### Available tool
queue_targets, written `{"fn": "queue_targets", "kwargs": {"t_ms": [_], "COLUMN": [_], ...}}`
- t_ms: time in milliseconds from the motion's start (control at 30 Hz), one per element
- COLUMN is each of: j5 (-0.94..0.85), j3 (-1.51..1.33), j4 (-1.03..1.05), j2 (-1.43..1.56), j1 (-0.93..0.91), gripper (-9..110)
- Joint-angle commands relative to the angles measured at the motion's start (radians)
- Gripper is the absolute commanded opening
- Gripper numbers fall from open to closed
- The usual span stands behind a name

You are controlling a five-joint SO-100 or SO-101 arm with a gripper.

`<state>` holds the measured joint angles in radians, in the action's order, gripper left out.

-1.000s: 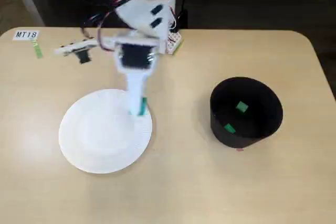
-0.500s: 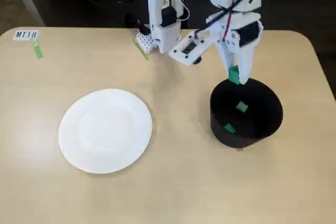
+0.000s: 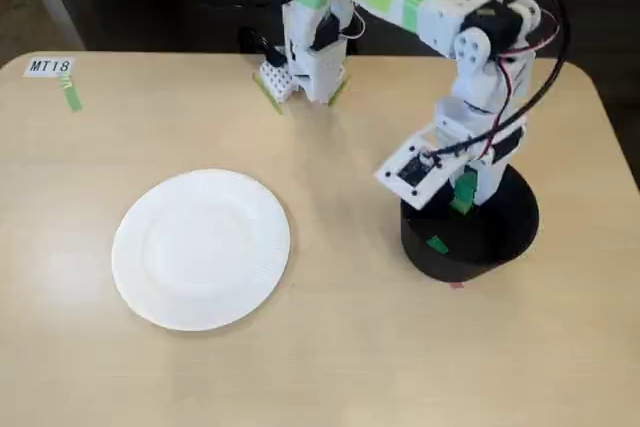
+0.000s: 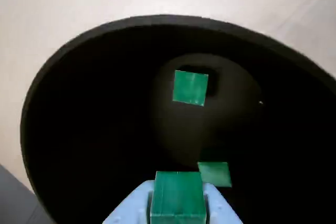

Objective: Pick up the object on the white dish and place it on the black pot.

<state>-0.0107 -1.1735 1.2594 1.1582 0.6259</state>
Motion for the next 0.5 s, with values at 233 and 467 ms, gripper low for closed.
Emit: {"fn": "queue_targets", "kwargs": {"t_ms": [233,467], "j5": [0.012,-0.049], "j3": [0.044,0.044], "j4": [-0.043,-0.034], "j2": [-0.014,0.005], "j1": [0.002,0.015], "gripper": [1,30]}}
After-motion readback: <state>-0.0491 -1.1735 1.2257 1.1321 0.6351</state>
